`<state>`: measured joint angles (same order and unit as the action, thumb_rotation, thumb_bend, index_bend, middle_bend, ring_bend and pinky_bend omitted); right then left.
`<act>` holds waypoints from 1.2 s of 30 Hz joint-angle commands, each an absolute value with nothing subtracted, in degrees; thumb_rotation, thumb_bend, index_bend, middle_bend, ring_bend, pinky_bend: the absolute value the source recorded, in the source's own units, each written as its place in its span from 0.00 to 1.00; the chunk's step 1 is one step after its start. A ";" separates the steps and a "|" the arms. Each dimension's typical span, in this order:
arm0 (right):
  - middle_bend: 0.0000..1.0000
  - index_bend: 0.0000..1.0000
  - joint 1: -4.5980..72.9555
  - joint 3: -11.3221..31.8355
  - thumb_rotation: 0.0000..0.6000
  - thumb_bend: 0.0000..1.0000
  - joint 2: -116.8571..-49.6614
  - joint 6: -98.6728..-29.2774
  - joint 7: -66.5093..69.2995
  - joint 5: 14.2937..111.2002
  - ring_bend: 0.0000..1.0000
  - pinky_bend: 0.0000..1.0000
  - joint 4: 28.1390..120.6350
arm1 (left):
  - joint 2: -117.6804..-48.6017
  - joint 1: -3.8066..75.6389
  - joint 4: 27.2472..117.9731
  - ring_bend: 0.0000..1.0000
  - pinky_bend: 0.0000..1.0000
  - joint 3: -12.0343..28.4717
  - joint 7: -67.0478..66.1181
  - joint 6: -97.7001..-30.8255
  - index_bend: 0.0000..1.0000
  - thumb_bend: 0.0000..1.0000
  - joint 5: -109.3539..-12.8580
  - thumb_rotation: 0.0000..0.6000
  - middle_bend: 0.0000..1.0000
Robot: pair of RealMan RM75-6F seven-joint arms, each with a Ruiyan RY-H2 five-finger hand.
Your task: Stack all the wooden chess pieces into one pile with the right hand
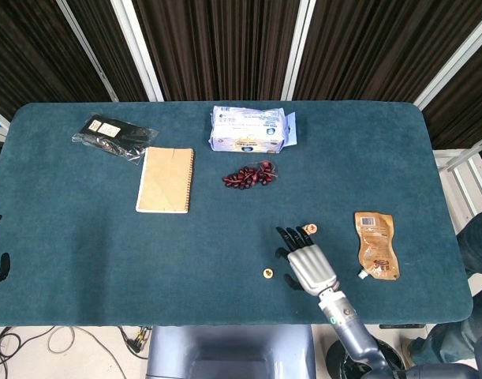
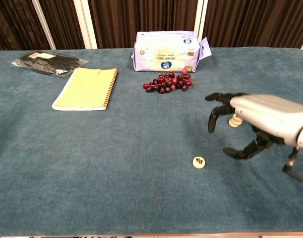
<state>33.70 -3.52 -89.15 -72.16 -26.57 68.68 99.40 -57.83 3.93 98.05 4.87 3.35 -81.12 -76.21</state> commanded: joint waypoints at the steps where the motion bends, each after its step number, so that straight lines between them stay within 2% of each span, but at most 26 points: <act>1: 0.00 0.39 33.14 -3.73 1.00 0.41 -89.91 -71.66 -26.25 69.36 0.00 0.00 98.68 | -57.82 3.92 98.03 0.00 0.00 4.87 3.39 -81.09 0.14 0.49 -76.16 1.00 0.00; 22: 0.00 0.38 32.48 -1.77 1.00 0.41 -94.99 -65.80 -25.66 71.42 0.00 0.00 92.32 | -57.81 3.97 97.89 0.00 0.00 4.95 3.53 -80.95 0.14 0.49 -75.96 1.00 0.00; 36: 0.00 0.40 32.92 1.06 1.00 0.41 -96.93 -61.85 -24.80 68.98 0.00 0.00 89.05 | -57.76 4.00 97.80 0.00 0.00 5.02 3.56 -80.88 0.14 0.49 -75.80 1.00 0.00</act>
